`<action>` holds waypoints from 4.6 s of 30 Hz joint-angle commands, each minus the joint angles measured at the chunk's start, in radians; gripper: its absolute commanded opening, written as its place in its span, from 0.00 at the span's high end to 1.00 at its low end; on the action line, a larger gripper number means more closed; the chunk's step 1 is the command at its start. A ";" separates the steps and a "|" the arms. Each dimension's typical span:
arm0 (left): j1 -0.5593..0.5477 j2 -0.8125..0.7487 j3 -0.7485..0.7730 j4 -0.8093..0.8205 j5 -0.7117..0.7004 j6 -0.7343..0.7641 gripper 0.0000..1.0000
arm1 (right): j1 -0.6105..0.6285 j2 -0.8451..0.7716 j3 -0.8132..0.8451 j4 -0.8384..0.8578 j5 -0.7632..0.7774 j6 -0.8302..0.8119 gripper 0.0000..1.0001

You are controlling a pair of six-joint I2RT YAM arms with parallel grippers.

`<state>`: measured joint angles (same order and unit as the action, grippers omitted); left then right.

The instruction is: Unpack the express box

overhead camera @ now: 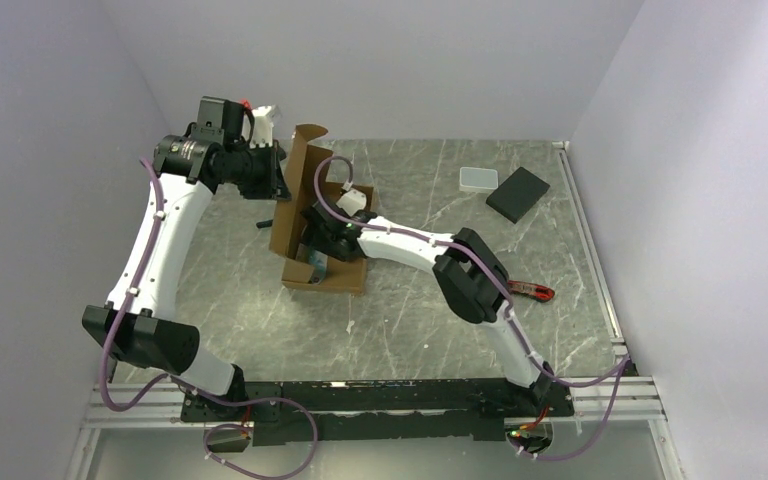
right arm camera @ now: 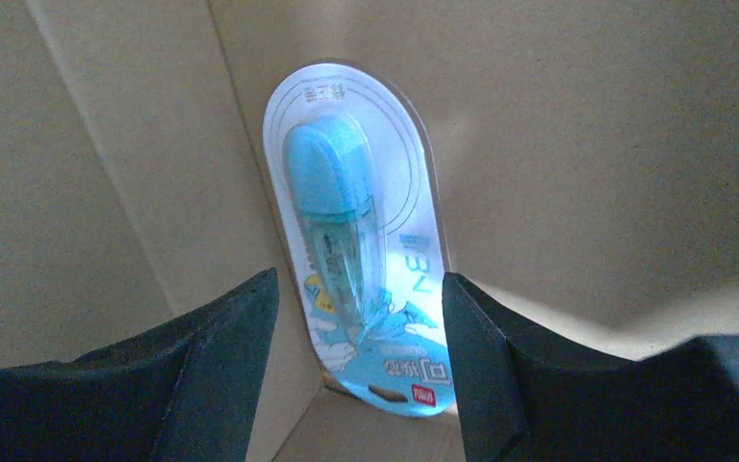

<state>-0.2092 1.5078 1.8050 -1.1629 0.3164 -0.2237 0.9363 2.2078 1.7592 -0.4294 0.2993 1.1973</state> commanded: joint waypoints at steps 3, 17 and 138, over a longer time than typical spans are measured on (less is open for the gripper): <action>0.000 -0.017 0.003 0.034 0.002 0.017 1.00 | 0.014 0.085 0.143 -0.096 0.110 -0.010 0.36; 0.001 -0.023 -0.016 0.024 -0.049 0.055 1.00 | 0.012 0.154 0.212 -0.222 0.212 -0.065 0.58; 0.086 -0.650 -0.556 0.177 -0.055 -0.489 0.38 | 0.102 -0.157 -0.287 0.290 -0.170 -0.994 1.00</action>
<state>-0.1257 0.8680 1.1919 -1.0168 0.2146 -0.7013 1.0420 2.1002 1.4418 -0.1612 0.1287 0.1833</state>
